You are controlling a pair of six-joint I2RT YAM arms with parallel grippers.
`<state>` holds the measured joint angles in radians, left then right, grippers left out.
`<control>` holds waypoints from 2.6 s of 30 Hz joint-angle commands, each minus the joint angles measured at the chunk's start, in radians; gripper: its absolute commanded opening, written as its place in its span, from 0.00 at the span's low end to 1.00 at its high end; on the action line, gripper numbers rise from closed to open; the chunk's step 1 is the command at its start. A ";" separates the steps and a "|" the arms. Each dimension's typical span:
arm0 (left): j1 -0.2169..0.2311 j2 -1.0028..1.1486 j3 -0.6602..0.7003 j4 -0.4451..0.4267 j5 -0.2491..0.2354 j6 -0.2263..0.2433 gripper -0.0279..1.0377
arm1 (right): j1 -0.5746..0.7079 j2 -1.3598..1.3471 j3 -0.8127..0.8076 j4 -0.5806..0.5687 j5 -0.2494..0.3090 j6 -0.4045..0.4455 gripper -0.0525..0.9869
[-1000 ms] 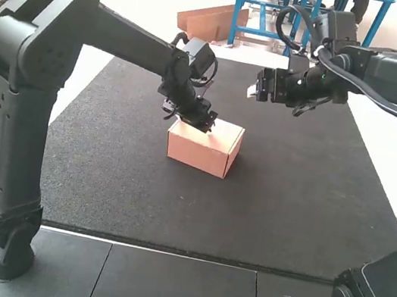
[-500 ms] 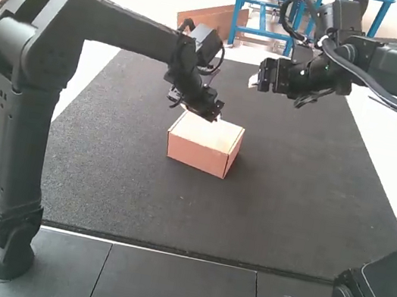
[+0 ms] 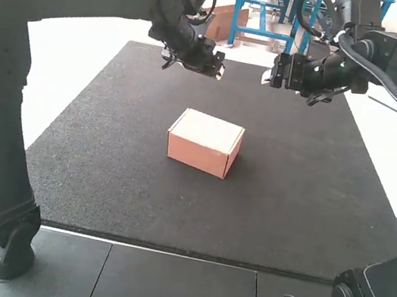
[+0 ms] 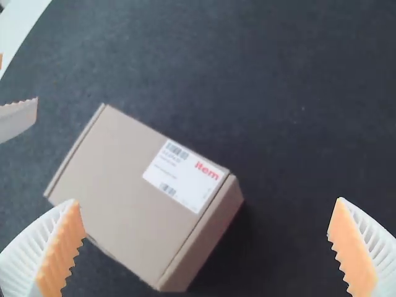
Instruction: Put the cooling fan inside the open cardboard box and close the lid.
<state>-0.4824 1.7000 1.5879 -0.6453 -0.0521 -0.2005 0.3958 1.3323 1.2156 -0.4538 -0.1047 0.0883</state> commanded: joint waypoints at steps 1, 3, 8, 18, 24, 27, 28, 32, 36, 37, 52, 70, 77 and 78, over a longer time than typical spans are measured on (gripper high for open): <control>0.042 -0.089 -0.062 0.024 0.008 -0.010 0.93 | -0.040 -0.093 -0.019 0.010 0.017 -0.019 0.92; 0.065 -0.135 -0.106 0.050 0.009 -0.011 0.93 | -0.057 -0.124 -0.042 0.012 0.017 -0.036 0.92; 0.120 -0.246 -0.240 0.125 0.011 -0.010 0.93 | -0.098 -0.203 -0.108 0.023 0.014 -0.062 0.92; 0.217 -0.536 -0.612 0.463 0.009 -0.010 0.93 | -0.166 -0.370 -0.245 0.095 0.031 -0.062 0.92; 0.242 -0.675 -0.787 0.547 0.044 -0.011 0.93 | -0.183 -0.429 -0.309 0.122 0.059 -0.059 0.92; 0.245 -0.743 -0.859 0.576 0.052 -0.028 0.93 | -0.193 -0.450 -0.343 0.136 0.059 -0.053 0.92; 0.245 -0.767 -0.884 0.595 0.052 -0.028 0.93 | -0.196 -0.458 -0.357 0.135 0.059 -0.048 0.92; 0.248 -0.869 -0.967 0.639 0.055 -0.027 0.93 | -0.193 -0.505 -0.429 0.188 0.140 -0.016 0.92; 0.271 -0.955 -1.042 0.693 0.052 -0.030 0.93 | -0.196 -0.524 -0.469 0.234 0.143 -0.015 0.92; 0.277 -0.979 -1.066 0.714 0.043 -0.030 0.93 | -0.196 -0.527 -0.479 0.233 0.143 -0.016 0.92; 0.292 -1.214 -1.327 0.906 -0.002 -0.013 0.93 | -0.163 -0.742 -0.685 0.365 0.161 -0.035 0.92; 0.274 -1.455 -1.465 0.773 -0.022 0.078 0.94 | -0.158 -1.018 -0.880 0.454 0.246 -0.056 0.92; 0.240 -1.548 -1.493 0.783 -0.012 0.084 0.94 | -0.163 -1.022 -0.909 0.547 0.257 -0.056 0.92; 0.237 -1.557 -1.496 0.786 -0.009 0.084 0.94 | -0.164 -1.027 -0.918 0.564 0.260 -0.058 0.92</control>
<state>-0.2337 0.1707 0.0952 0.1280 -0.0605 -0.1345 0.2272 0.3260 0.3073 0.0822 0.1314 0.0372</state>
